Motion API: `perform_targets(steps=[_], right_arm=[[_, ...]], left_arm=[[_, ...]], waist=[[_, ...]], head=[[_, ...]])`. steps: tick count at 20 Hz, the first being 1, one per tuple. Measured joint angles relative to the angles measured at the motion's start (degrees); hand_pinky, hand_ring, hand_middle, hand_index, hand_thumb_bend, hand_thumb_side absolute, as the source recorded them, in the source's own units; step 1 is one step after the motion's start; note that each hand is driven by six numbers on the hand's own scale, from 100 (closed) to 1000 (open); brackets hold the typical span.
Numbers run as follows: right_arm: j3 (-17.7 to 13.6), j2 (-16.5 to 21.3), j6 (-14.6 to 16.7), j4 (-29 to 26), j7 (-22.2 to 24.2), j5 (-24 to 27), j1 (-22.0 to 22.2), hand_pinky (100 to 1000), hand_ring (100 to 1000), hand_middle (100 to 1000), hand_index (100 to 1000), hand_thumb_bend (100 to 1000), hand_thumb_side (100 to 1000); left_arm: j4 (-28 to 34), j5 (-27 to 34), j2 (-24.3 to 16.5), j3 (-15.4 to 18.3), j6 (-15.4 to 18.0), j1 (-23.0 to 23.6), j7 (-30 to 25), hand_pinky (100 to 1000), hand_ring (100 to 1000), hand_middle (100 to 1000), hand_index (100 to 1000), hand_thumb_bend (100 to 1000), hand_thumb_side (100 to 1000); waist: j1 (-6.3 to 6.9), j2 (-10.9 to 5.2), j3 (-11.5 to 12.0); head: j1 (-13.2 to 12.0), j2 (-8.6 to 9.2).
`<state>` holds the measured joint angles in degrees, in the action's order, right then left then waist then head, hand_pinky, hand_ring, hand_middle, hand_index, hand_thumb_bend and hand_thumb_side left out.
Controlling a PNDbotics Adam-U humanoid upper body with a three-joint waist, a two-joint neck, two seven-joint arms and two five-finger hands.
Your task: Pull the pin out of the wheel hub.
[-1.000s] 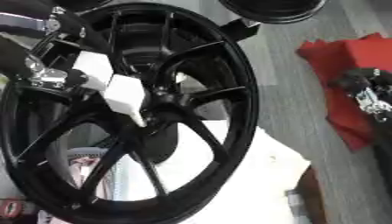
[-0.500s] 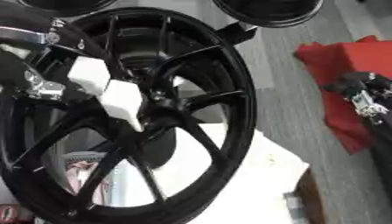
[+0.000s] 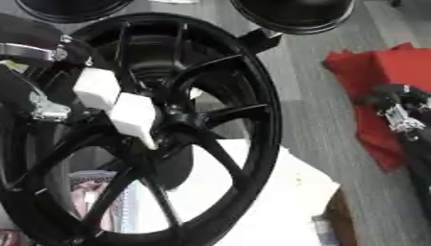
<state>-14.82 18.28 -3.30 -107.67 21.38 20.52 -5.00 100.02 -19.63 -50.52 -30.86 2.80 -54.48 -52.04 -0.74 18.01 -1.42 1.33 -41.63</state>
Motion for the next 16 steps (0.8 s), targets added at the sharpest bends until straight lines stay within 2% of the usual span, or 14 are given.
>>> perform_targets(steps=[16], right_arm=[[0.0,-0.5,-0.4,0.1,-0.4,-0.1,-0.1,986,723,536,652,100,324]], left_arm=[[-0.4,-0.4,0.0,-0.6,1.0,0.0,0.0,894,823,725,840,209,687]], waist=[[-0.01,0.37,-0.3]], head=[[-0.2,0.23]])
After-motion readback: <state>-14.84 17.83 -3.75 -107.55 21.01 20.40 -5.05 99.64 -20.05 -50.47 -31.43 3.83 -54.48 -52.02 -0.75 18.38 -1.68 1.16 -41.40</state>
